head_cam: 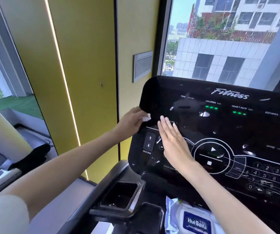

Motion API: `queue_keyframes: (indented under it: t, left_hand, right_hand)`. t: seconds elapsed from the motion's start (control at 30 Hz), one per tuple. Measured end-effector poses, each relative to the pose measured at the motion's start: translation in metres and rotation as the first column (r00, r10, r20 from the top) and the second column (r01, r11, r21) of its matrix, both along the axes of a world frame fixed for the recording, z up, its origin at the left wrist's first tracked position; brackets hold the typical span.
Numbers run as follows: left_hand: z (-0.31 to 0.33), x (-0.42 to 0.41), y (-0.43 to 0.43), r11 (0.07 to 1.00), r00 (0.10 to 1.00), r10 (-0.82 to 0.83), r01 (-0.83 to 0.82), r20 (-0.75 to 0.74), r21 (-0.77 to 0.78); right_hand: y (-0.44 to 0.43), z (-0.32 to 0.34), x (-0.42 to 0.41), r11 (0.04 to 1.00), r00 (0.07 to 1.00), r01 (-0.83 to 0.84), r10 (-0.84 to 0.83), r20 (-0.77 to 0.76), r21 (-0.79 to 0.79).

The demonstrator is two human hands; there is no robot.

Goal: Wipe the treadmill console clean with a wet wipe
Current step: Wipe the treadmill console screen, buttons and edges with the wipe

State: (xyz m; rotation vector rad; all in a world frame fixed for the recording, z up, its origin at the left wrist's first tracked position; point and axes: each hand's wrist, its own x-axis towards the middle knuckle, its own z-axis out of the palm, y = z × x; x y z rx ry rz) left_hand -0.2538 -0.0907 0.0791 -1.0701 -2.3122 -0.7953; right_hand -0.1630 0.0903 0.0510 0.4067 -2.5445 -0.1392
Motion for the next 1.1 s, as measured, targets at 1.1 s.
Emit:
queue_keyframes:
  t: [1.1]
  left_hand:
    - [-0.025, 0.006, -0.003, 0.994, 0.999, 0.046, -0.048, 0.016, 0.101]
  right_hand:
    - [-0.003, -0.011, -0.007, 0.995, 0.999, 0.000, 0.003, 0.033, -0.103]
